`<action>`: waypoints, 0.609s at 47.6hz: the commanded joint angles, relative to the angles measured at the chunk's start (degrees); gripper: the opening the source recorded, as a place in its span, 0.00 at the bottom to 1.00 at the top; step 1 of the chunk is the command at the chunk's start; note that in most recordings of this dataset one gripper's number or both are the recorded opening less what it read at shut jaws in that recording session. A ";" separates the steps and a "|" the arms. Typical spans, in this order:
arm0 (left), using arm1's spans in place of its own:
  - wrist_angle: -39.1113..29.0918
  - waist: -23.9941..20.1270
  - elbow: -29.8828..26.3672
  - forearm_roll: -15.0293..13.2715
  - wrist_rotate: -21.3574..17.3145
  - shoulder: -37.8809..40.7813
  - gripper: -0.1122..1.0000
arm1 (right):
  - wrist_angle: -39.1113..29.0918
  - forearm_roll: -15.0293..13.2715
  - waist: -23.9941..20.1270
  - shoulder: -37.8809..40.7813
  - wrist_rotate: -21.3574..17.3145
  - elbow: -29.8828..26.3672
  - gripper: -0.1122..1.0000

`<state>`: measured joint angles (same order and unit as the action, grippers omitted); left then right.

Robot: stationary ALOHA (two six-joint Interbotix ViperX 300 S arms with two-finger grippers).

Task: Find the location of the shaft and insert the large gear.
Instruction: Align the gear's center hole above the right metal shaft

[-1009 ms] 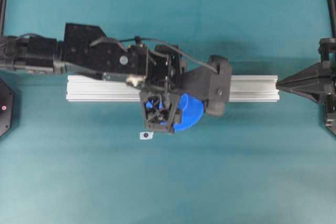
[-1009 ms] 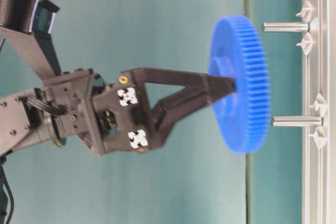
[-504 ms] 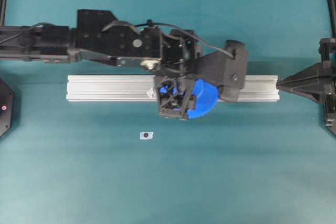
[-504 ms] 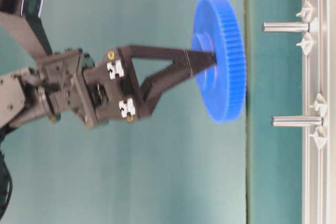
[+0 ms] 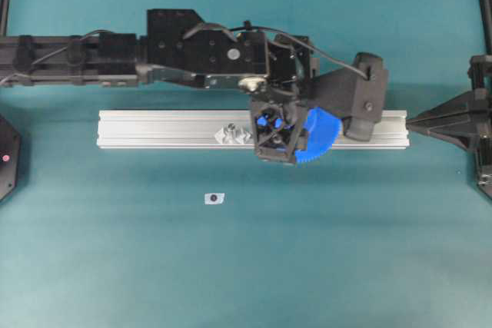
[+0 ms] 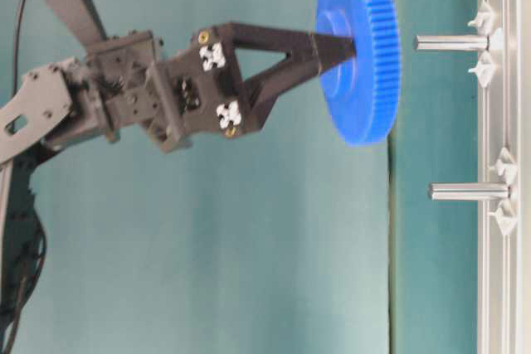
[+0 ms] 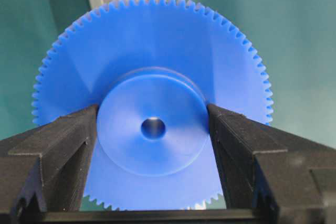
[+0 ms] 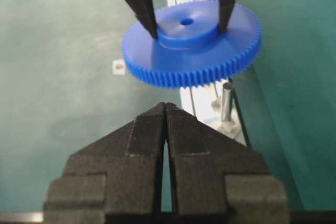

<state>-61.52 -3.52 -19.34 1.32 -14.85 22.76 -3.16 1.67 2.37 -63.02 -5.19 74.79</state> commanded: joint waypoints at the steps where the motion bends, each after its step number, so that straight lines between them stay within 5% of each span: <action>1: 0.00 -0.53 -2.55 0.26 -0.18 -0.79 0.73 | 0.26 -0.09 0.09 0.26 -0.53 -0.79 0.11; 29: 0.79 -1.85 -3.25 0.26 -0.26 3.16 0.73 | 0.26 -0.09 0.35 0.26 -0.53 -0.53 0.11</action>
<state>-61.52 -5.01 -20.74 1.32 -14.94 27.33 -3.16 1.67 2.46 -63.11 -5.19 74.79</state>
